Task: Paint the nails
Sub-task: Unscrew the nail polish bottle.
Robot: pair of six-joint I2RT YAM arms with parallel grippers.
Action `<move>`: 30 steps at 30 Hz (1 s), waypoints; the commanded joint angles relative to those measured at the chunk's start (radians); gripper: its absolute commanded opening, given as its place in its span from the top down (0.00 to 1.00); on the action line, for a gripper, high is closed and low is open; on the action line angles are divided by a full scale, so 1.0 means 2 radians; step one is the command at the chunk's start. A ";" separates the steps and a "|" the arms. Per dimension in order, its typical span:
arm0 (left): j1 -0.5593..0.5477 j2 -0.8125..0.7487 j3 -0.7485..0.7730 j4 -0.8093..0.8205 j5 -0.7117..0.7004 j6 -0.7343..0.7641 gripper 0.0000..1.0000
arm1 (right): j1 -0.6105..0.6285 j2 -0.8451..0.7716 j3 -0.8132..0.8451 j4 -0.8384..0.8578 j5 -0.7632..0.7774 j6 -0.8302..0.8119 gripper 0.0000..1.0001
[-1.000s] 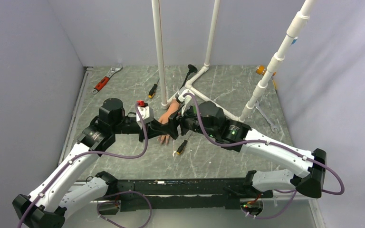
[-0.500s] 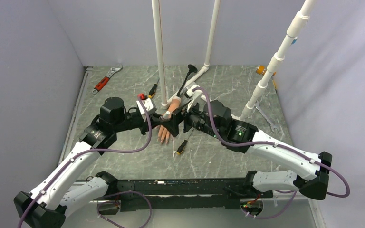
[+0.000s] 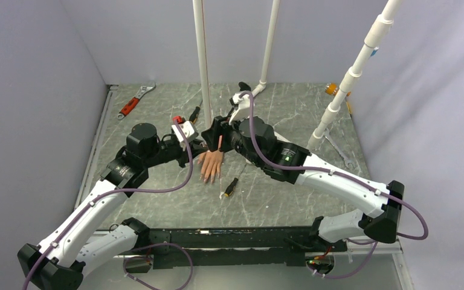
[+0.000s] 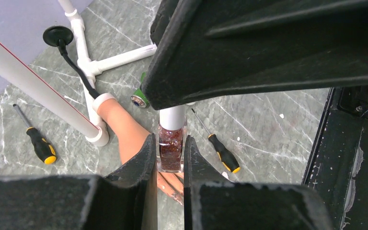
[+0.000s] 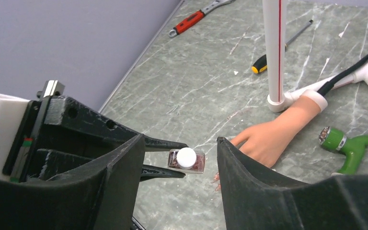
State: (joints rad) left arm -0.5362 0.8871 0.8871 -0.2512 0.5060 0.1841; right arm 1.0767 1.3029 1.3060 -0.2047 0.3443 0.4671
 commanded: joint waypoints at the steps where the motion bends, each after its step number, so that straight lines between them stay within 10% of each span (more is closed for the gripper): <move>1: 0.001 -0.009 0.011 0.022 -0.008 -0.007 1.00 | 0.000 0.013 0.032 -0.014 0.026 0.026 0.44; 13: 0.001 -0.011 0.010 0.024 -0.011 -0.008 1.00 | 0.001 0.038 0.045 -0.029 0.015 0.032 0.51; 30: 0.001 -0.018 0.008 0.024 -0.005 -0.008 1.00 | 0.001 0.032 0.023 -0.023 -0.026 0.006 0.97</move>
State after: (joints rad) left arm -0.5362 0.8780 0.8867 -0.2520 0.4835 0.1783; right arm 1.0760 1.4044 1.3624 -0.2909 0.3359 0.5171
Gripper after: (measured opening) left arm 0.175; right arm 0.187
